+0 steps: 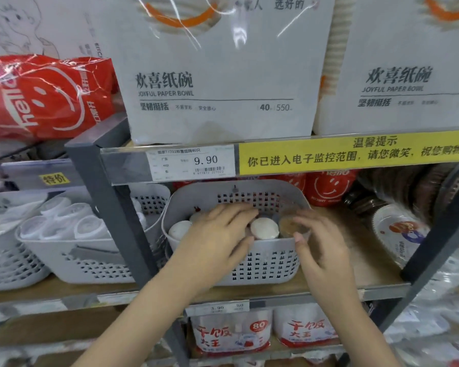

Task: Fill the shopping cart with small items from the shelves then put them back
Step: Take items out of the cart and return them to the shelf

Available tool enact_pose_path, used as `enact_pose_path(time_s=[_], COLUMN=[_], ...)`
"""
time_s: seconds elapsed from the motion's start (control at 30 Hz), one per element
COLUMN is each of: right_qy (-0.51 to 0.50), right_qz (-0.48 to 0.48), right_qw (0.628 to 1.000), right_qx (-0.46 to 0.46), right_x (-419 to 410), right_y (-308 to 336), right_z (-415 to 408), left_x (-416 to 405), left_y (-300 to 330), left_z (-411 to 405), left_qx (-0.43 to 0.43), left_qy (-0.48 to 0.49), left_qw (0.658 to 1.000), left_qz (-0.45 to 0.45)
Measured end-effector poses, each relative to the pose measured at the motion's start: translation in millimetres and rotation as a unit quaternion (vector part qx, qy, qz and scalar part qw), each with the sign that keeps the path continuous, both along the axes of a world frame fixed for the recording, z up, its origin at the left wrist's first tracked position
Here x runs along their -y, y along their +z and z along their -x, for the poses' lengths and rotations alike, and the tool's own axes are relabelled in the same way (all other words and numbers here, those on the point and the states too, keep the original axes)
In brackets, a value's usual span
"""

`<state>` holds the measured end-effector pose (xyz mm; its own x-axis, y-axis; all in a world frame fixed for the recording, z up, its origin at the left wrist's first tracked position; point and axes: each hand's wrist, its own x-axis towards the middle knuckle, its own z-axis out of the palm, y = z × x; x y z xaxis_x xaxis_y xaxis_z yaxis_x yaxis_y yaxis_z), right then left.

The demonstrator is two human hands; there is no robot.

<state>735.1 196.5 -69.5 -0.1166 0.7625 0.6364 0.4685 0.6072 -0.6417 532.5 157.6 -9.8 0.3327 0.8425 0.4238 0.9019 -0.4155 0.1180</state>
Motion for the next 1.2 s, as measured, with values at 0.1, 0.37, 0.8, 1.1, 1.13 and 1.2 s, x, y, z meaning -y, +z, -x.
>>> enact_pose_path(time_s=[0.1,0.37,0.8,1.1,1.13,1.2], right_qy=[0.017,0.211,0.583,0.676,0.672,0.663], right_qz=[-0.022,0.009,0.157,0.148,0.154,0.171], right_qw=[0.998,0.966,0.738,0.633,0.632,0.637], right_qx=[0.05,0.149,0.302,0.348,0.353,0.355], right_x=[20.9,105.0,344.4,469.9,473.6,476.4], right_y=[1.8,-9.9,-67.8,-84.8,-87.6,-94.8], right_z=[24.1,162.5,432.4,554.5,568.3,598.0], left_x=[43.8,215.4,593.3,727.6,731.2,733.4], left_y=[-11.4,-66.8,-122.9,-136.6,-136.9,-136.9], left_z=[33.7,171.8,255.8,299.1,312.0,343.0], left_qx=[-0.037,0.047,0.365,0.414,0.407,0.395], left_qy=[0.028,0.292,0.734,0.804,0.806,0.806], left_qw=[0.999,0.951,0.571,0.426,0.428,0.437], left_qz=[0.01,0.092,0.042,-0.041,-0.044,-0.044])
